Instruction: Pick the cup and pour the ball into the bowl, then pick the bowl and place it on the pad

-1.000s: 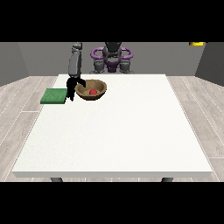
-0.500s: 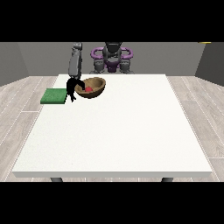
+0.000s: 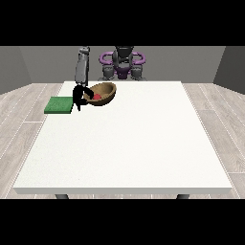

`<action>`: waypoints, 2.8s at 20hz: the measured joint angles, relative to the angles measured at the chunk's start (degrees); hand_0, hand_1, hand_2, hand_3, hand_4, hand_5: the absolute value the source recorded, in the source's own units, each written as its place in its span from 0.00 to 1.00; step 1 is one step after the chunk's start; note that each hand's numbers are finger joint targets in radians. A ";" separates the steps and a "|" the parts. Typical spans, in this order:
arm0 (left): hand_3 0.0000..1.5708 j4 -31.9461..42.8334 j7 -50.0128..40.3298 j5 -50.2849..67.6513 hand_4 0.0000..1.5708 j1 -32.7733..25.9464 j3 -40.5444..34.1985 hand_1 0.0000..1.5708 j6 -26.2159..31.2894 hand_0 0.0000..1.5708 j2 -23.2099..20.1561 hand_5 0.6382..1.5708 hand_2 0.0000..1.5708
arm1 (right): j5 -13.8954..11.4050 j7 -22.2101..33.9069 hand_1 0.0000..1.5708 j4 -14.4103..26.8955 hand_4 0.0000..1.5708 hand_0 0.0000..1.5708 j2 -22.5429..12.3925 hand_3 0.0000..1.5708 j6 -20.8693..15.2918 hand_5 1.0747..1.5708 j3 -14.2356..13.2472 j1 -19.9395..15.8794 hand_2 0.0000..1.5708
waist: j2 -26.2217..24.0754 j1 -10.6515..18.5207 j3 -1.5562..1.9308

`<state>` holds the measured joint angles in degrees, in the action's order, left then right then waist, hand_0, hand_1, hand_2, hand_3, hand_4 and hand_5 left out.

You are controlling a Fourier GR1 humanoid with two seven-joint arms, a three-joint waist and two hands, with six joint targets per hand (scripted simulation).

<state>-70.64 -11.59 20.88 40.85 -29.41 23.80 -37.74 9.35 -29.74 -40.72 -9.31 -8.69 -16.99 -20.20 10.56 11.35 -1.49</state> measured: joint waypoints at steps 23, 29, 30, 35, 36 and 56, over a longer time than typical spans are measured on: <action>0.00 11.39 9.48 -2.65 0.77 -9.44 -3.85 0.00 1.59 0.00 -4.17 0.98 0.00 | -2.41 37.35 1.00 -4.46 0.71 1.00 -27.47 0.24 9.03 0.99 1.51 -6.81 1.00 | -3.88 -9.92 1.45; 0.00 12.82 13.69 -1.88 0.77 -10.45 -4.73 0.00 3.36 0.00 -5.74 0.98 0.00 | -1.43 35.22 1.00 -1.75 0.68 1.00 -28.73 0.29 9.36 0.99 -1.40 -8.23 1.00 | -0.48 -8.81 1.47; 0.00 12.93 13.58 -1.80 0.77 -10.28 -4.56 0.00 3.33 0.00 -5.85 0.98 0.00 | -1.35 35.04 1.00 -1.34 0.68 1.00 -27.93 0.31 8.76 0.99 -1.52 -8.51 1.00 | -0.23 -8.78 1.49; 0.00 13.10 14.19 -1.26 0.77 -9.18 -4.36 0.00 3.05 0.00 -6.67 0.98 0.00 | -0.29 32.47 1.00 1.02 0.65 1.00 -25.08 0.34 8.12 1.00 -2.56 -10.01 1.00 | 2.23 -8.48 1.52; 0.00 13.46 14.13 -1.27 0.77 -9.08 -4.13 0.00 3.06 0.00 -6.75 0.98 0.00 | -0.50 32.77 1.00 1.08 0.64 1.00 -24.08 0.37 7.42 1.00 -2.16 -10.37 1.00 | 2.01 -8.44 1.51; 0.00 15.18 17.41 0.88 0.76 -10.43 -5.10 0.00 4.96 0.00 -10.53 0.99 0.00 | 2.71 28.42 0.92 8.23 0.00 0.92 -25.44 0.43 2.07 0.93 -8.18 -13.61 0.88 | 4.88 -7.35 1.49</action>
<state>-55.46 5.81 21.76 30.42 -34.51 28.77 -48.27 12.06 -1.31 -32.48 -34.75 -6.62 -25.17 -33.81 15.44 4.00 0.00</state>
